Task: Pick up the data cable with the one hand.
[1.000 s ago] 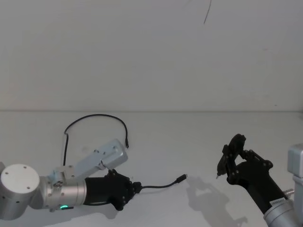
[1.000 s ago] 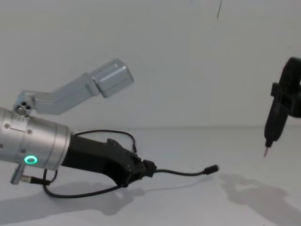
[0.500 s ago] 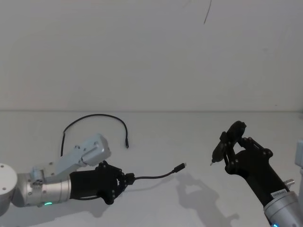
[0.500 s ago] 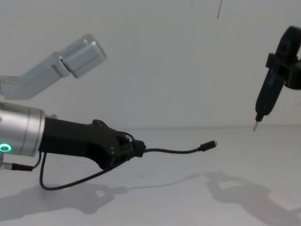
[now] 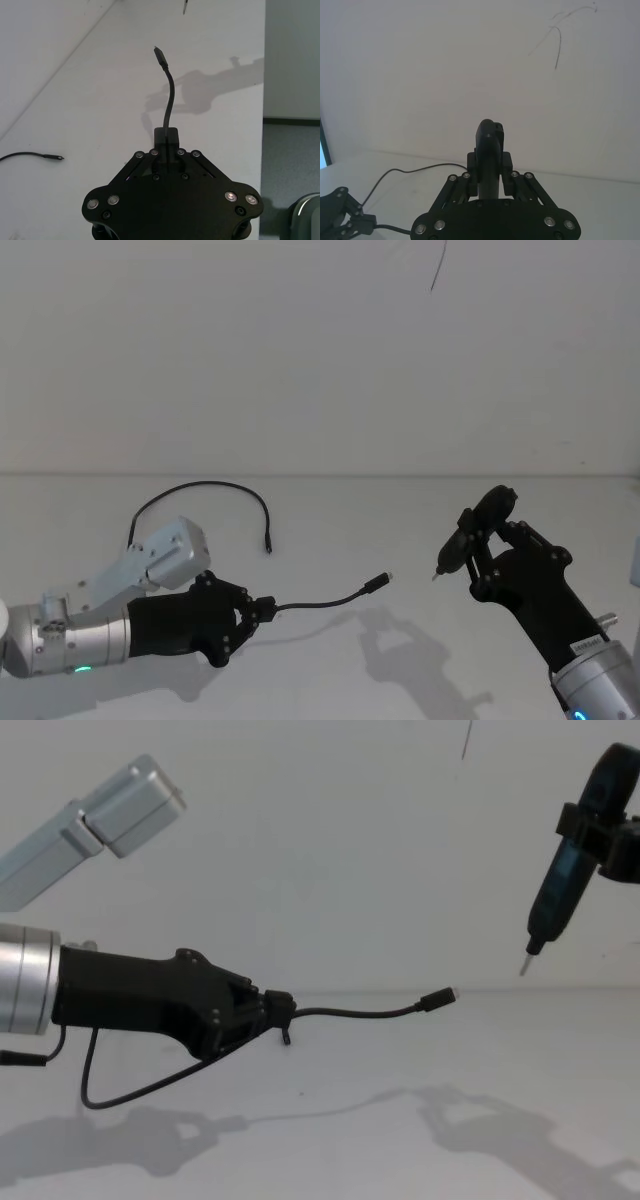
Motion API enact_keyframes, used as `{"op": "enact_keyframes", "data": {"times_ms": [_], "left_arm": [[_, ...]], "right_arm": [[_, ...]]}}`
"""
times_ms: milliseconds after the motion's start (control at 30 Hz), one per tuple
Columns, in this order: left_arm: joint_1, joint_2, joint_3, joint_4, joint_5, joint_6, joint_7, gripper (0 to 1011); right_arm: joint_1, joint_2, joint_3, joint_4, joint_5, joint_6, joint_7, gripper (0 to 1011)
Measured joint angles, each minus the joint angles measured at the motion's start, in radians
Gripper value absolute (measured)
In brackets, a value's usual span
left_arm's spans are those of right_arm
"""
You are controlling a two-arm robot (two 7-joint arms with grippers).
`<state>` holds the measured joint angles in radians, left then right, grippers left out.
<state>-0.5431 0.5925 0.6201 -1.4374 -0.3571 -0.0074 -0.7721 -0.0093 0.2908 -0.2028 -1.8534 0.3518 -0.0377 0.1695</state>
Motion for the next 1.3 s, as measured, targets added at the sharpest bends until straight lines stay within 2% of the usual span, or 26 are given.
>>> {"op": "enact_keyframes", "data": {"times_ms": [500,1033,1300], "left_arm": [[0.008,0.012,-0.009,-0.012,-0.010,-0.019,-0.004,28],[0.011,0.016,-0.012,-0.015,-0.013,-0.025,-0.005,28],[0.011,0.016,-0.013,-0.016,-0.014,-0.026,-0.005,28]], "right_arm": [[0.031,-0.024,-0.006,0.034,0.028,0.006,0.042,263],[0.106,-0.042,-0.025,0.118,0.066,0.012,0.084,263],[0.125,-0.042,-0.030,0.141,0.078,0.013,0.091,263]]}}
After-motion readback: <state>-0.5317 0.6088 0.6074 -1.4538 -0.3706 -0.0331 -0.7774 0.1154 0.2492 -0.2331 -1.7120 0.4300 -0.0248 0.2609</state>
